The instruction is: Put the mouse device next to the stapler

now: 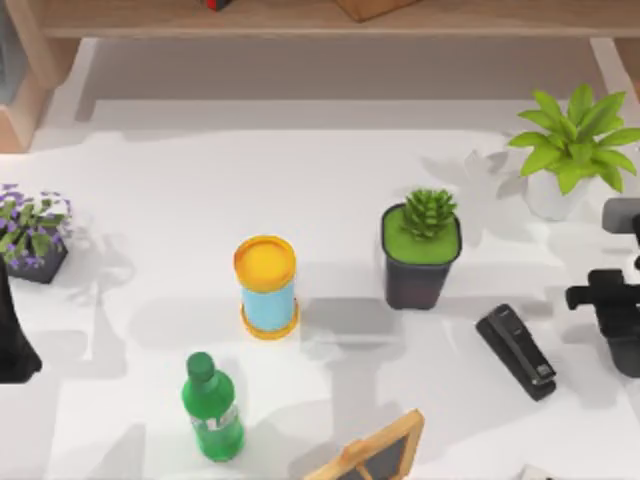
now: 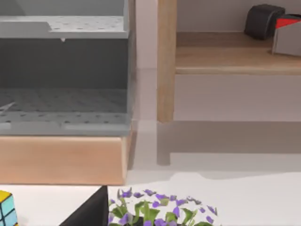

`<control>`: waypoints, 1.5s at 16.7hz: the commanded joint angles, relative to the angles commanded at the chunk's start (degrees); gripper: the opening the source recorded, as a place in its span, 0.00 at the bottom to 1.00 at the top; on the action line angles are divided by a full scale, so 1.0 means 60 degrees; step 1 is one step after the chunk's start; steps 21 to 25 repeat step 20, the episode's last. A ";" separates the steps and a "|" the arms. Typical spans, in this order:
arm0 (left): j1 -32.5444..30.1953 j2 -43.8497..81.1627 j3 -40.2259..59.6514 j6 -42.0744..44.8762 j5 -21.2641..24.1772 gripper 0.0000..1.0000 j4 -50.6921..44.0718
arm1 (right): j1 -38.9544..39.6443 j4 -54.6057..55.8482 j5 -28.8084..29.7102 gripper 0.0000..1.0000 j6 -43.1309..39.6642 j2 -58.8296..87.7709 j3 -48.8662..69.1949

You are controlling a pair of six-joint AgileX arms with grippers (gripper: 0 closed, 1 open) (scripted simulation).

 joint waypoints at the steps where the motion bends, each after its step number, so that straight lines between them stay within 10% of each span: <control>1: 0.0000 0.0000 0.0000 0.0000 0.0000 1.00 0.0000 | 0.0000 0.0000 0.0000 0.00 0.0000 0.0000 0.0000; 14: 0.0000 0.0000 0.0000 0.0000 0.0000 1.00 0.0000 | 0.0000 0.0000 0.0000 0.98 0.0000 0.0000 0.0000; 25: 0.0000 0.0000 0.0000 0.0000 0.0000 1.00 0.0000 | 0.0000 0.0000 0.0000 1.00 0.0000 0.0000 0.0000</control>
